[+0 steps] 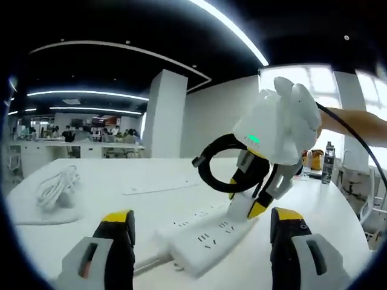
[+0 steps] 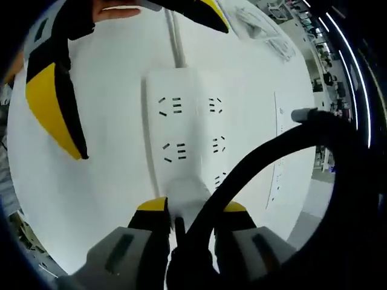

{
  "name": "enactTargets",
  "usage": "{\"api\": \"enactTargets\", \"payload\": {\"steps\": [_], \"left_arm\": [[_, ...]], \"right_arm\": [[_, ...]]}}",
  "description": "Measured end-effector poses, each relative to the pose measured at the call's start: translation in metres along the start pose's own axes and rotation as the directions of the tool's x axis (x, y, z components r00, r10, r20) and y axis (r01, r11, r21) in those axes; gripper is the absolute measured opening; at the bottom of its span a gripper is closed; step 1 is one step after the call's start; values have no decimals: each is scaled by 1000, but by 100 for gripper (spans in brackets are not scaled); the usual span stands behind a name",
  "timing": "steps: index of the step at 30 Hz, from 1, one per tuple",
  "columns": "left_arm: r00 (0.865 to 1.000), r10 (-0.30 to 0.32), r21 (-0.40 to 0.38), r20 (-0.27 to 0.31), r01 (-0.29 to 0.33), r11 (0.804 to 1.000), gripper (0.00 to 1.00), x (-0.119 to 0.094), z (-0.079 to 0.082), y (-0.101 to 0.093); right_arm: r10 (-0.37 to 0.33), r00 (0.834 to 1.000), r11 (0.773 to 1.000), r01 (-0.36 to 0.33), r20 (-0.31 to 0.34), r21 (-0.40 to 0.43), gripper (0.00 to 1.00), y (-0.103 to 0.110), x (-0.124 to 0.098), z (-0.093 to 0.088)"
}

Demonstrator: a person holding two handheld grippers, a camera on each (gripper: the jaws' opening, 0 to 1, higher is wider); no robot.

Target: Straighten the power strip on the desk, plug the charger into it

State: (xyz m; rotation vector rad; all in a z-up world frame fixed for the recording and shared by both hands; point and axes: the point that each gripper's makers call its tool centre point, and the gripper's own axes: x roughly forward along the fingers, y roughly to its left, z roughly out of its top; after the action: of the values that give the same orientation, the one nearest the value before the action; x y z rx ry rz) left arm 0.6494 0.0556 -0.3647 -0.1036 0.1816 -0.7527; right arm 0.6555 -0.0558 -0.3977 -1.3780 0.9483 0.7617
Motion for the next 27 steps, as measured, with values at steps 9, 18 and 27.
{"api": "enactTargets", "payload": {"steps": [9, 18, 27], "left_arm": [[994, 50, 35, -93, -47, 998, 94, -13, -34, 7], [998, 40, 48, -57, -37, 998, 93, -19, -22, 2], [999, -24, 76, 36, 22, 997, 99, -24, 8, -13]], "right_arm": [[-40, 967, 999, 34, 252, 31, 29, 0, -4, 12], [-82, 866, 986, -1, 494, 167, 60, -1, -26, 25], [-196, 714, 968, 32, 672, 249, 80, 2, -46, 33]]}}
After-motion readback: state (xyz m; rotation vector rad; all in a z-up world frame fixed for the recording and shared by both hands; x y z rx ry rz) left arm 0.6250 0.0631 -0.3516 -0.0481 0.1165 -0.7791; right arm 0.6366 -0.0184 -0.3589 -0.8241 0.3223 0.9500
